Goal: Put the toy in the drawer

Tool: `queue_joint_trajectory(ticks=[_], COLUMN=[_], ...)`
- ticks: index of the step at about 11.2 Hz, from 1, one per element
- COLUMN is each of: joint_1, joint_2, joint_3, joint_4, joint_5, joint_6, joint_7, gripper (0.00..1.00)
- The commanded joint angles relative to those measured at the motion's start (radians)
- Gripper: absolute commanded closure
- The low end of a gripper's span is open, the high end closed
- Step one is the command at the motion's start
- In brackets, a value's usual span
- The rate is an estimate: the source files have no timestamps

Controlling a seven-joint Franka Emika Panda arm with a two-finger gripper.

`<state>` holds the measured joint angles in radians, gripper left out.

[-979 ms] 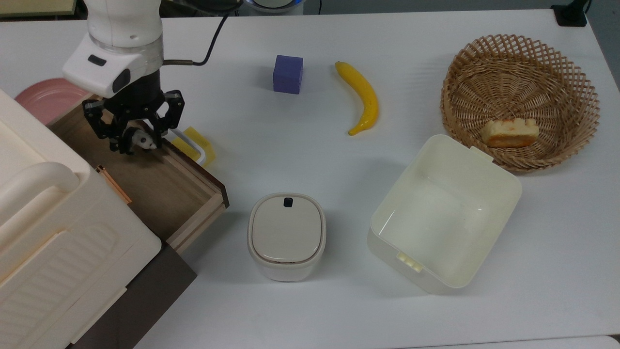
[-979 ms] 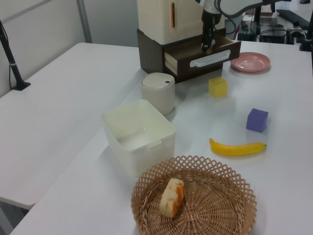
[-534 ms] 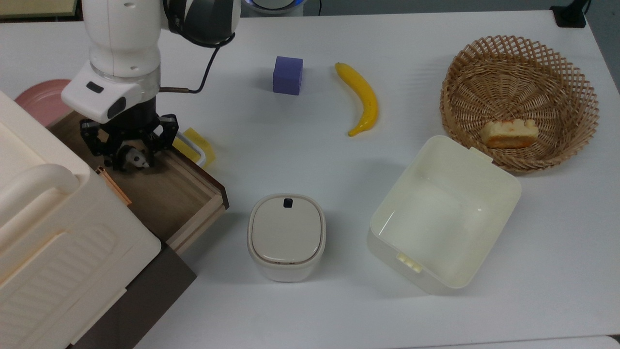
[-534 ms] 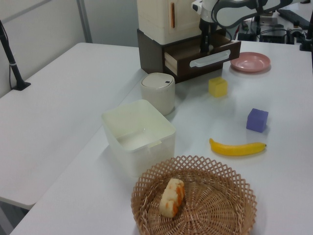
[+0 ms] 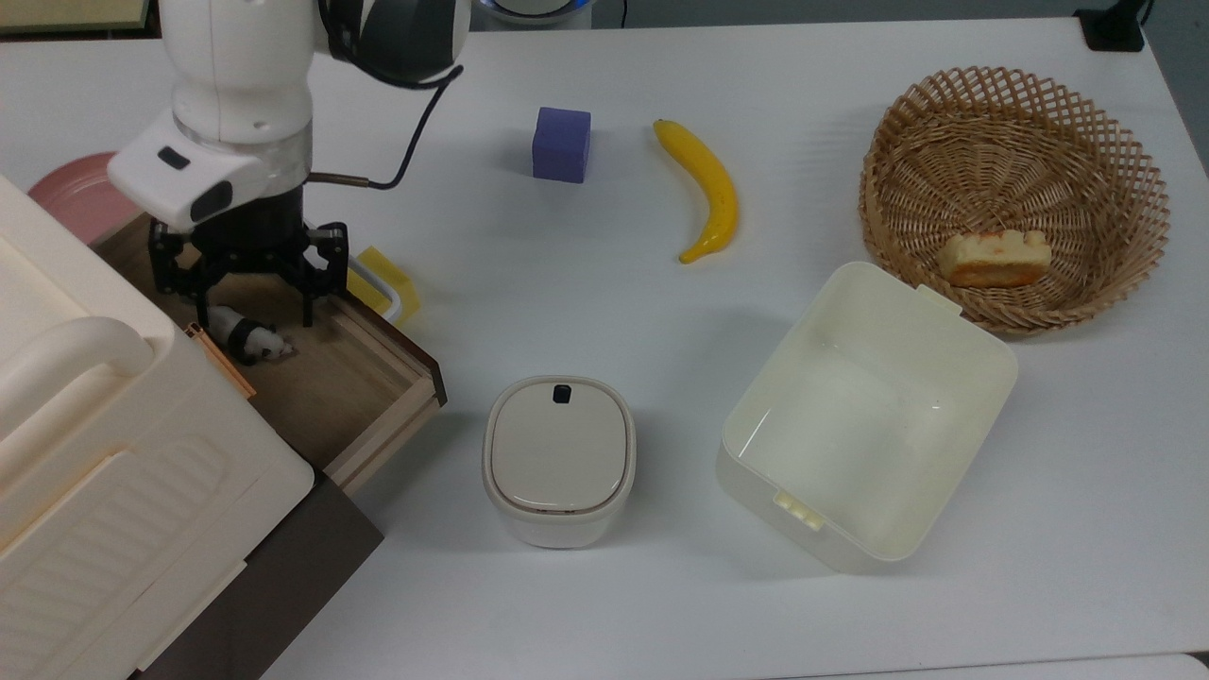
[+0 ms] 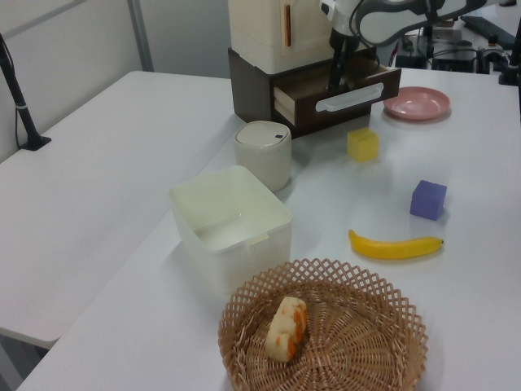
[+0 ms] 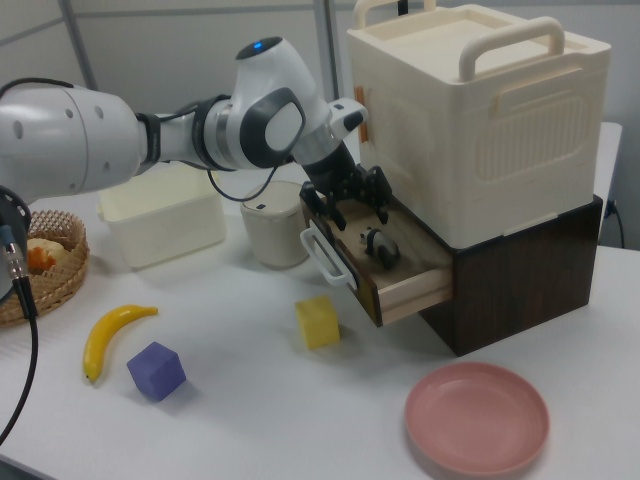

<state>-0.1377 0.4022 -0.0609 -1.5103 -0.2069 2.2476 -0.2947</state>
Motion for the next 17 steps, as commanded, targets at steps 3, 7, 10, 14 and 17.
queue_joint_trajectory(ticks=[3, 7, 10, 14, 17], joint_1=[0.059, 0.113, 0.128, 0.119, 0.106], joint_2=[-0.202, -0.322, -0.35, -0.344, -0.347], joint_3=[0.004, 0.004, 0.001, -0.008, -0.01], joint_4=[-0.016, -0.028, -0.056, -0.051, -0.051], joint_5=[0.118, 0.132, 0.138, 0.187, 0.187], joint_6=[-0.375, -0.655, -0.654, -0.637, -0.651], joint_7=[0.04, 0.284, 0.374, 0.339, 0.241], gripper=[0.0, 0.0, 0.0, 0.0, 0.0])
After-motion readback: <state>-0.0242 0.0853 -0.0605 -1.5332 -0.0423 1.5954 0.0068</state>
